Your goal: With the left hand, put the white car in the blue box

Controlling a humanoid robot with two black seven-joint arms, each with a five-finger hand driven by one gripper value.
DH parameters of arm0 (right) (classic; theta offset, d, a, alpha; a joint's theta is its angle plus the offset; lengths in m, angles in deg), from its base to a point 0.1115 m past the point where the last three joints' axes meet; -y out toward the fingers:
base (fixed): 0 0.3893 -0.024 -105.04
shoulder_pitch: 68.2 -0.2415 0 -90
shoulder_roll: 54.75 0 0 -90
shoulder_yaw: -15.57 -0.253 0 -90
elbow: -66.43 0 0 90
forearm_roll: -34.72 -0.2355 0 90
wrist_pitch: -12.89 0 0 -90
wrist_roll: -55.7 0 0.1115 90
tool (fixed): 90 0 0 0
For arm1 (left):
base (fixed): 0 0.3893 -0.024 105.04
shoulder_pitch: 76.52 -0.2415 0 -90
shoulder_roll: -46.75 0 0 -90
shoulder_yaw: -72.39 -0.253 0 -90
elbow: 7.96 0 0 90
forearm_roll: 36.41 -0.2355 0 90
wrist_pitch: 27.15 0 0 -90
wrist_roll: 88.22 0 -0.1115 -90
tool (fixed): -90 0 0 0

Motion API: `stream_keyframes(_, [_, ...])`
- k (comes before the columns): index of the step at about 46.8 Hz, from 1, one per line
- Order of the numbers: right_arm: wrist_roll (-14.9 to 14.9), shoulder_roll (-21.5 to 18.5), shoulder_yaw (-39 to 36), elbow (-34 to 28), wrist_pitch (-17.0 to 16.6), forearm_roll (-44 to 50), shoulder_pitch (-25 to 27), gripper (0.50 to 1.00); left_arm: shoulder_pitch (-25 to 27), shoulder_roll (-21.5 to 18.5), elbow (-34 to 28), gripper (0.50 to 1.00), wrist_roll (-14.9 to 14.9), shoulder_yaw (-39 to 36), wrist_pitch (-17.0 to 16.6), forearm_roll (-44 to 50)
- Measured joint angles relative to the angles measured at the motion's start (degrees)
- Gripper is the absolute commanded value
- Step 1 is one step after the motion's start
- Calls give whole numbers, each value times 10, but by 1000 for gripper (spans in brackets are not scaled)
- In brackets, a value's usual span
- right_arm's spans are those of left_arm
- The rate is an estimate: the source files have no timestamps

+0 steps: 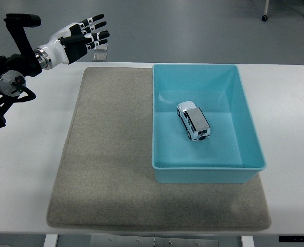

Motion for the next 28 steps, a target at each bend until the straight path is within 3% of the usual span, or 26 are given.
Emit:
stream_keyframes(4, [0, 0, 0, 0, 0, 0, 0, 936, -3, 0, 13, 999, 15, 0, 11, 43])
stream_keyframes(16, [0, 0, 0, 0, 0, 0, 0, 936, -10, 2, 31, 999, 21, 38, 49, 64])
stream_keyframes(28, [0, 0, 0, 0, 0, 0, 0, 936, -16, 1, 32, 1000, 22, 58, 55, 63])
